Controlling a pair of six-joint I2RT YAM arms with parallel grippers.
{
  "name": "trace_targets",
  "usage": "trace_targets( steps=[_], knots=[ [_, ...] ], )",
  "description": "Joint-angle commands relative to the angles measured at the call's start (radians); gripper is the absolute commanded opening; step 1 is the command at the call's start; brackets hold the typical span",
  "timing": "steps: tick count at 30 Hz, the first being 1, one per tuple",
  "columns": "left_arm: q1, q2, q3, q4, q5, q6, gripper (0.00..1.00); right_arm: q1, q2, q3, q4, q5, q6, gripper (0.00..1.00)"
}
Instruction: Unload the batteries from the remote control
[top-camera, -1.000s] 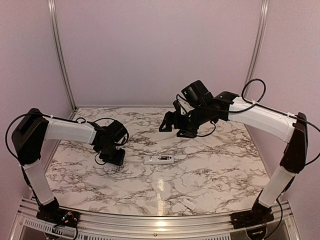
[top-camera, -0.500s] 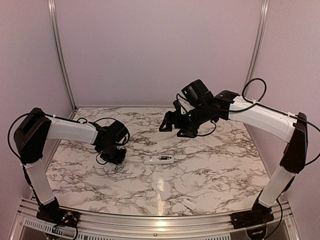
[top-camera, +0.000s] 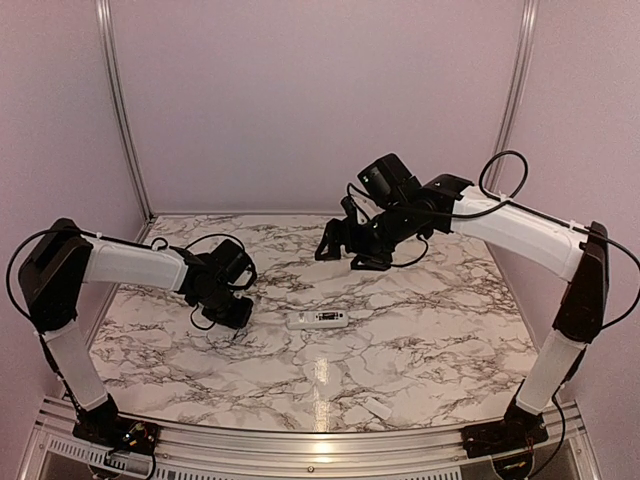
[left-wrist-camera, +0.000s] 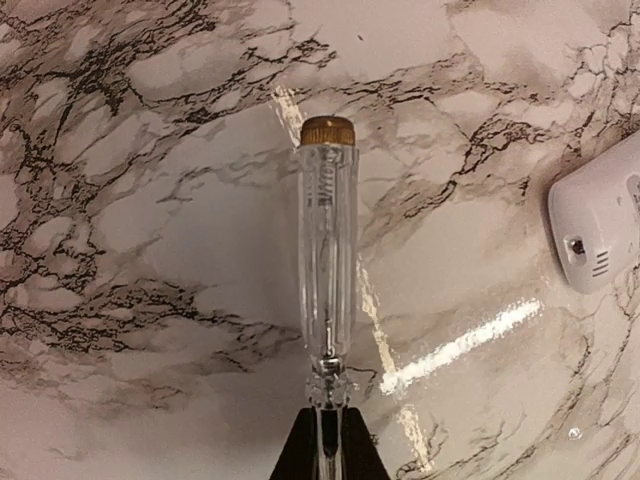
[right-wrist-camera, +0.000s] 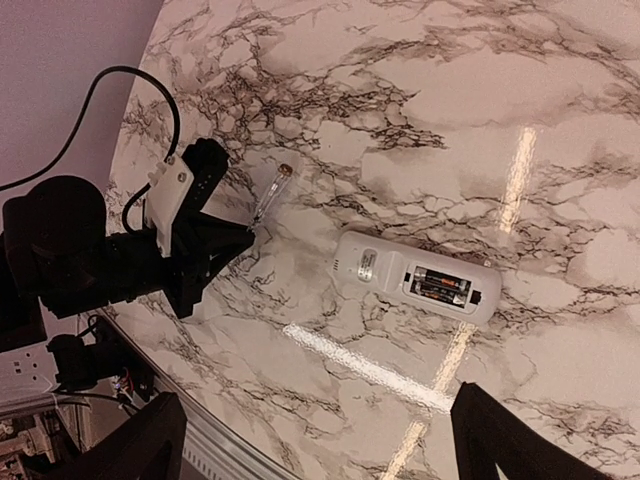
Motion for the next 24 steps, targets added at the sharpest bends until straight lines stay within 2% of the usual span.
trace_targets(
  steps=[1, 17, 24],
  knots=[
    [-0.001, -0.101, -0.027, 0.061, 0.093, 0.058, 0.0, -0.004, 0.017, 0.044, -0.039, 0.006, -0.024, 0.91],
    [-0.001, -0.323, -0.014, 0.072, 0.299, 0.169, 0.0, -0.004, -0.02, 0.024, -0.059, -0.009, -0.034, 0.92],
    [-0.002, -0.394, -0.013, 0.126, 0.51, 0.216, 0.0, -0.004, -0.062, 0.0, -0.016, -0.112, -0.067, 0.92]
  ],
)
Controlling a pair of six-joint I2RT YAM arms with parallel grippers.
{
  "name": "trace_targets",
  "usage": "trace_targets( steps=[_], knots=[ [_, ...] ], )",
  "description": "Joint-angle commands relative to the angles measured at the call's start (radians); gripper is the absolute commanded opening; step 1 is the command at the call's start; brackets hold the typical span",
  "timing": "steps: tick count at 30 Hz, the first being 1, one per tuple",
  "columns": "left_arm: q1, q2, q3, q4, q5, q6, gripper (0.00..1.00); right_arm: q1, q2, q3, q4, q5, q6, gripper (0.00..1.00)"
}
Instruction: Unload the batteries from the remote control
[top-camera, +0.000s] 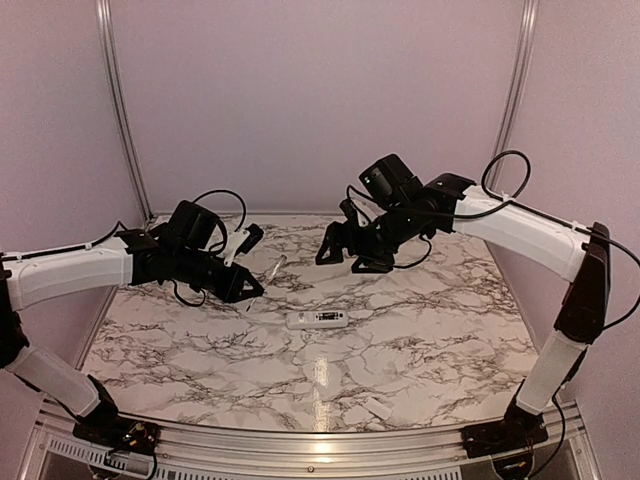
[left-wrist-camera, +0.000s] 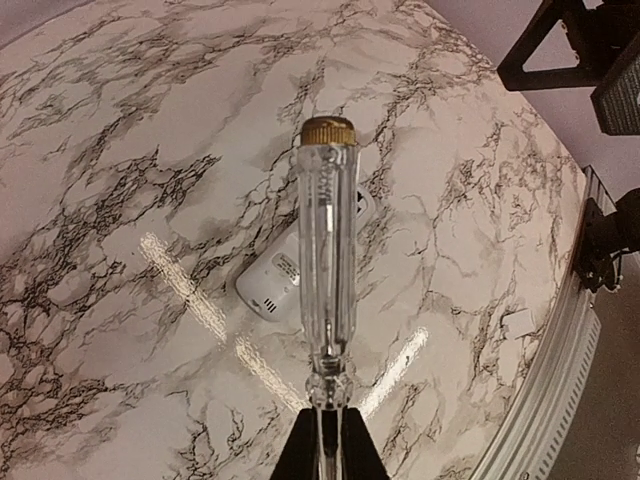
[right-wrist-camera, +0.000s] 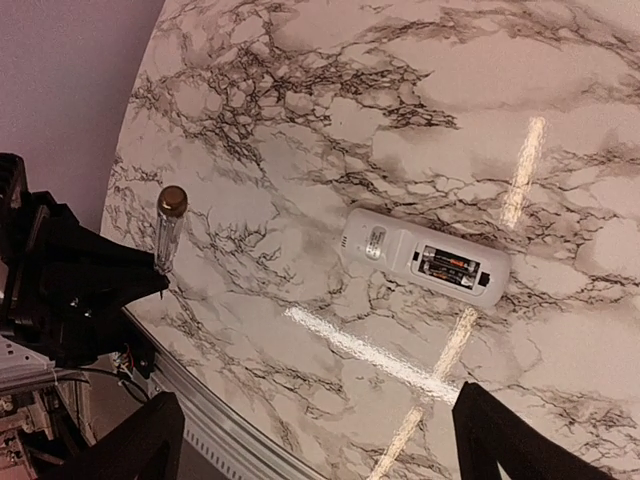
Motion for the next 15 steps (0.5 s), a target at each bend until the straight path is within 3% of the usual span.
trace_targets(
  steps=[1, 7, 15],
  knots=[
    [-0.002, -0.041, 0.011, 0.066, 0.196, 0.053, 0.0, -0.004, -0.063, -0.005, 0.035, -0.114, -0.047, 0.91],
    [-0.005, -0.032, 0.051, 0.061, 0.358, 0.1, 0.0, -0.003, -0.094, -0.016, 0.05, -0.291, -0.094, 0.9],
    [-0.016, -0.005, 0.113, 0.013, 0.384, 0.206, 0.0, -0.003, -0.119, -0.031, 0.064, -0.413, -0.071, 0.88]
  ],
)
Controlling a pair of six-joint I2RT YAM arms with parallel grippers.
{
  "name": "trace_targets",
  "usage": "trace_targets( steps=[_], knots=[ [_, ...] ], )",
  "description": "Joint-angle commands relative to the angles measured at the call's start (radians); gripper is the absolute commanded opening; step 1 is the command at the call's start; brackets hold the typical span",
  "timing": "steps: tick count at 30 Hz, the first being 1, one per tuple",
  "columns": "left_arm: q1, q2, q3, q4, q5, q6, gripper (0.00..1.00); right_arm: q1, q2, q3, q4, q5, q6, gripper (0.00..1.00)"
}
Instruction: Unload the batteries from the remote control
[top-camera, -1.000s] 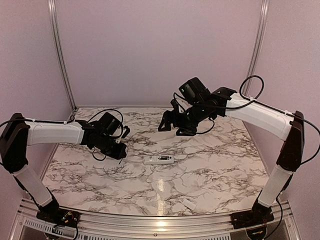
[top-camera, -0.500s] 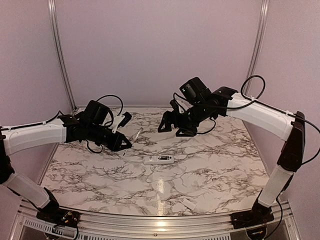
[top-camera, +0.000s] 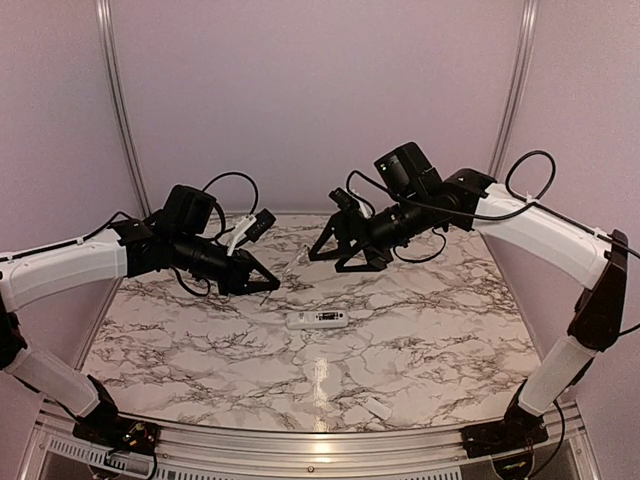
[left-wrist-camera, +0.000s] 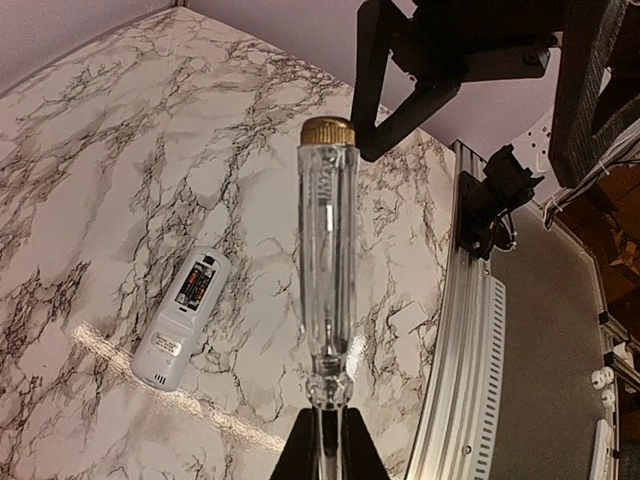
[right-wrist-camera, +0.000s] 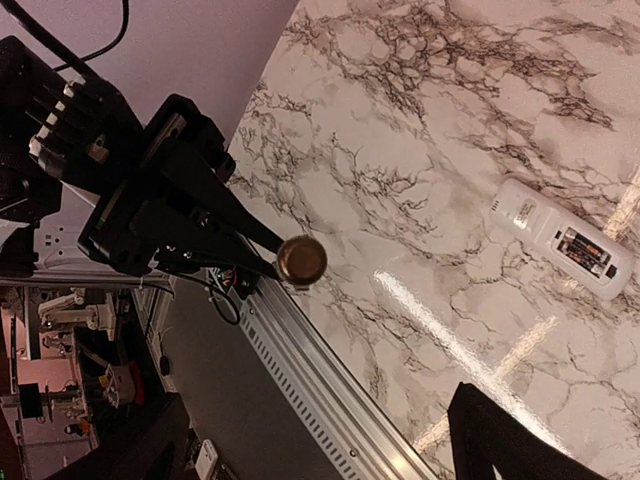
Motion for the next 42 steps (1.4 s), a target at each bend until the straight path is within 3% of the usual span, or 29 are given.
trace_targets(
  steps=[1, 14, 20, 28, 42],
  knots=[
    [-0.008, 0.028, 0.06, -0.037, 0.056, 0.1, 0.0, -0.003, -0.028, -0.008, 0.014, -0.092, -0.001, 0.88],
    [-0.036, 0.086, 0.11, -0.078, 0.076, 0.23, 0.0, -0.003, -0.013, -0.002, -0.002, -0.126, 0.059, 0.85],
    [-0.049, 0.073, 0.1, -0.027, 0.051, 0.234, 0.0, -0.003, 0.023, 0.022, -0.074, -0.065, 0.102, 0.81],
    [-0.076, 0.085, 0.102, -0.019, 0.066, 0.245, 0.0, -0.004, 0.045, 0.038, -0.051, -0.099, 0.152, 0.77],
    [-0.127, 0.132, 0.142, -0.04, 0.017, 0.26, 0.0, -0.003, 0.082, 0.037, -0.042, -0.156, 0.174, 0.59]
  ],
)
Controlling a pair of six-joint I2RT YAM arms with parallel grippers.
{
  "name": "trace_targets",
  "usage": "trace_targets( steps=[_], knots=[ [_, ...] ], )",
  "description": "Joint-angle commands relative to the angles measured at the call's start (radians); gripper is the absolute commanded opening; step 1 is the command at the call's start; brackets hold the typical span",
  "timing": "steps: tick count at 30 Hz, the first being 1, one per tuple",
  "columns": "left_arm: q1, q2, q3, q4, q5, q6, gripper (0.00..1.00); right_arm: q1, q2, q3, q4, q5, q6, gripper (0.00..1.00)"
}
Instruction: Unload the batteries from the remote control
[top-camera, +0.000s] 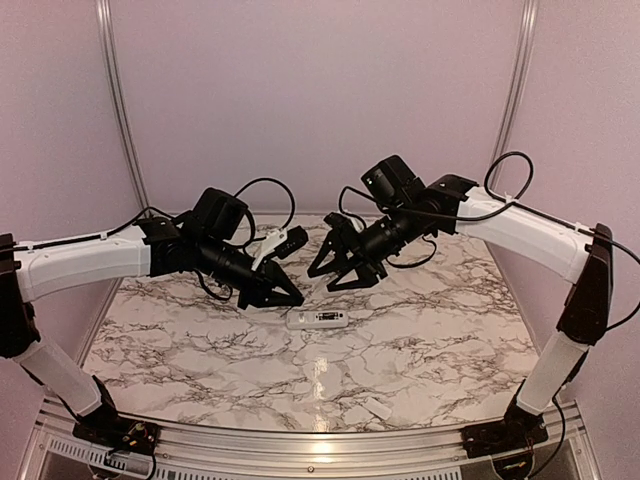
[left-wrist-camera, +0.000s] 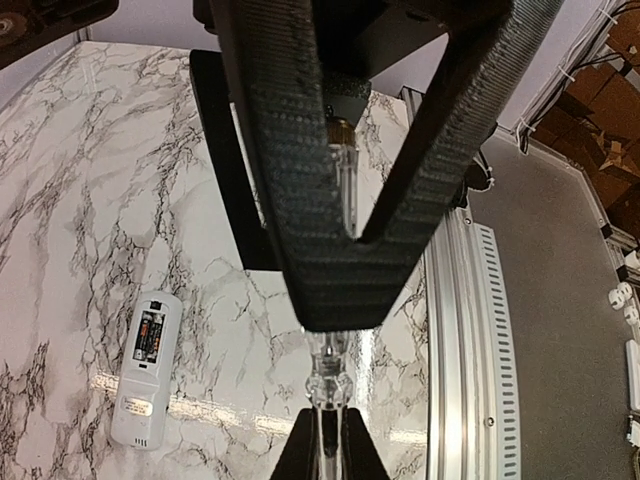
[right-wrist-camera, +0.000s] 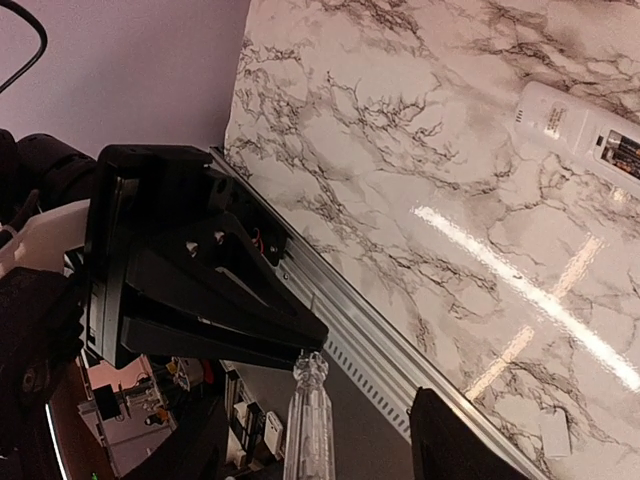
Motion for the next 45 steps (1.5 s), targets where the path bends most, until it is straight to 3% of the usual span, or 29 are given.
trace_targets(
  steps=[1, 9, 19, 28, 31, 37, 42, 45],
  knots=[
    [-0.016, 0.022, 0.04, 0.002, -0.022, 0.021, 0.0, -0.003, 0.013, 0.036, 0.002, -0.034, 0.007, 0.58],
    [-0.031, 0.044, 0.058, -0.009, -0.05, 0.02, 0.0, -0.003, 0.016, 0.026, -0.024, -0.076, -0.018, 0.44],
    [-0.039, 0.062, 0.072, -0.004, -0.064, 0.017, 0.0, -0.003, 0.024, 0.032, -0.049, -0.088, -0.032, 0.38],
    [-0.043, 0.069, 0.072, -0.007, -0.064, 0.017, 0.0, -0.004, 0.036, 0.042, -0.068, -0.083, -0.041, 0.26],
    [-0.042, 0.071, 0.07, -0.008, -0.068, 0.017, 0.0, -0.003, 0.039, 0.046, -0.077, -0.079, -0.046, 0.21],
    [-0.042, 0.063, 0.063, -0.008, -0.074, 0.019, 0.0, -0.002, 0.044, 0.051, -0.084, -0.067, -0.051, 0.0],
    [-0.042, 0.048, 0.051, -0.009, -0.097, 0.003, 0.0, 0.0, 0.038, 0.049, -0.087, -0.048, -0.046, 0.0],
    [-0.042, 0.021, 0.02, 0.031, -0.125, -0.028, 0.2, 0.0, 0.032, 0.046, -0.087, -0.035, -0.042, 0.0]
  ],
)
